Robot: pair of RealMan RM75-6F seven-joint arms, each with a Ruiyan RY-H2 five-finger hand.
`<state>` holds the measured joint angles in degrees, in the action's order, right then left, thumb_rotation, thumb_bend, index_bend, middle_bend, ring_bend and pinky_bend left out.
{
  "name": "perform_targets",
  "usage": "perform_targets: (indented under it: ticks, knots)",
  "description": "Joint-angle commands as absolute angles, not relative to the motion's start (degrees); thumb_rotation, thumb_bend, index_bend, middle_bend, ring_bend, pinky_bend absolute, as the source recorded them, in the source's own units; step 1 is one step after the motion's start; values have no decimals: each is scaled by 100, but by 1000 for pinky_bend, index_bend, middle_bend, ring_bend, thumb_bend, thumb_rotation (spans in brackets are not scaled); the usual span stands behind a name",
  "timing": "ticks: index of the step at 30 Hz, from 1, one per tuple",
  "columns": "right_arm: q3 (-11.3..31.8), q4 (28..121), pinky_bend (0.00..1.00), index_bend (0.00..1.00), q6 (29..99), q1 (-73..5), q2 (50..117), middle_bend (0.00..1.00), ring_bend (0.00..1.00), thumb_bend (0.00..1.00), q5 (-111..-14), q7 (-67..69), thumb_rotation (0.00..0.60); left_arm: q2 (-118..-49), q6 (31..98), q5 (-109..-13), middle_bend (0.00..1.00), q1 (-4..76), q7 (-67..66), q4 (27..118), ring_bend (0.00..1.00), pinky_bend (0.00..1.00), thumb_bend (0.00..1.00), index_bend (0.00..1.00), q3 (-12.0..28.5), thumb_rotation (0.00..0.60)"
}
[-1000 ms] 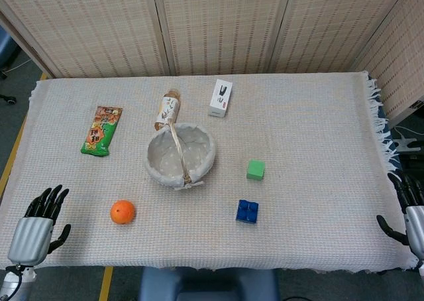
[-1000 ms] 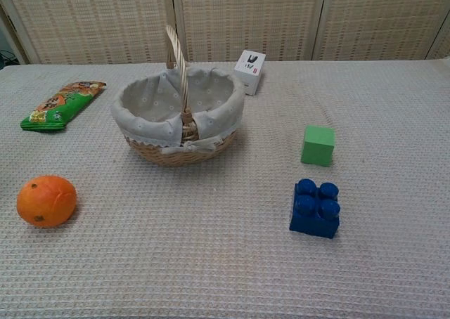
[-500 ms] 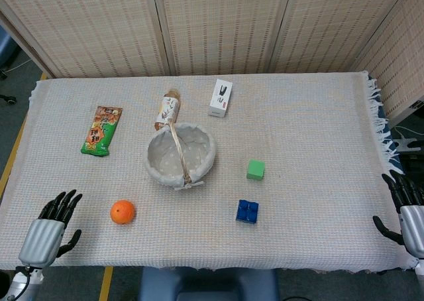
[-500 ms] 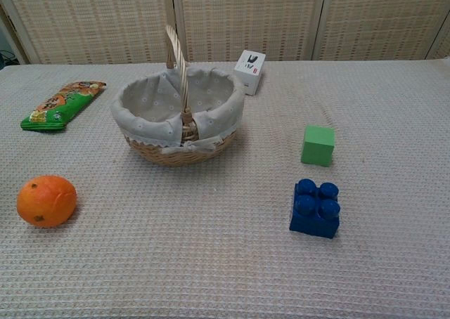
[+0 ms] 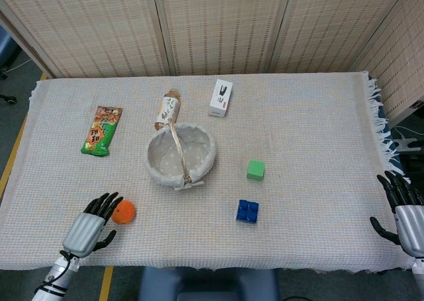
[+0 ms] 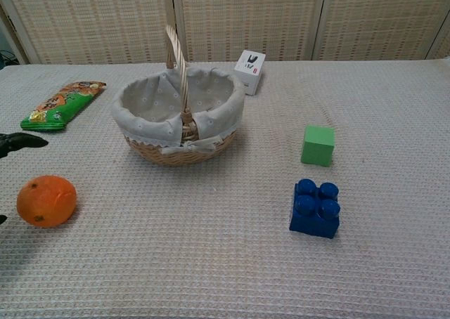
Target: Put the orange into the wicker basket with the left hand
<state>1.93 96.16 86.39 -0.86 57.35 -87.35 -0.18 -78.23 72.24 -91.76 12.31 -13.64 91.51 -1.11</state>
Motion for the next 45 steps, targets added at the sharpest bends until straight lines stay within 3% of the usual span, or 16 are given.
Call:
perform_targets:
  ticks: [1,16,25,34,40,45]
  knots:
    - [200,9608,134,0,8662,-78,5746,0,0,171,-8738,-12,600,-7986,7022,-8984,0,1362,-1312,9007,0,136,355,0,-46,600]
    - [188,9601,134,0,8652,-81,5744,0,0,170,-8759,-9,600,-8370,6672,-8557,0,1592,-1466,8784,9,129,352,37,-27,600]
    - [172,9597,134,0,8645,-83,5742,0,0,170,-8789,-6,600,-8844,6683,-8338,111,1665,-1676,8345,161,139,355,171,69,600]
    - [175,9607,134,0,8635,-86,5731,0,0,171,-8775,2,600,-9213,7027,-8384,311,1647,-1584,7909,379,309,358,399,156,600]
    - [158,9614,134,0,8614,-90,5730,0,0,171,-8787,-9,600,-9214,7425,-8582,379,1664,-1639,7889,450,392,359,444,276,600]
    - [139,9621,134,0,8601,-93,5716,0,0,170,-8815,-7,600,-8810,7529,-8554,382,1879,-2037,8188,453,407,361,445,661,600]
